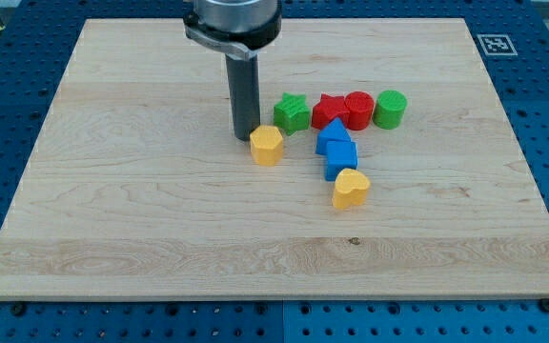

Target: Move the yellow hexagon to the left of the yellow heart

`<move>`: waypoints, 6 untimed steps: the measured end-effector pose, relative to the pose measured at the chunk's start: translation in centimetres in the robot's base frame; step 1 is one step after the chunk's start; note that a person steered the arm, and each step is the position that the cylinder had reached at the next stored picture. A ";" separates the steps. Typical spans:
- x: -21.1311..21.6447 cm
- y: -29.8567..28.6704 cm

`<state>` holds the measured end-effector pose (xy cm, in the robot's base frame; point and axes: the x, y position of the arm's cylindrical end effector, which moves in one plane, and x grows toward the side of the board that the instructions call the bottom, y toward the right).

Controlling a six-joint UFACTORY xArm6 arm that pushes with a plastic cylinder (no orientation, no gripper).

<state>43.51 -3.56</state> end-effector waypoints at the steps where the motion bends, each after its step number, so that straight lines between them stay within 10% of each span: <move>1: 1.6 1.3; 6: 9.2 4.2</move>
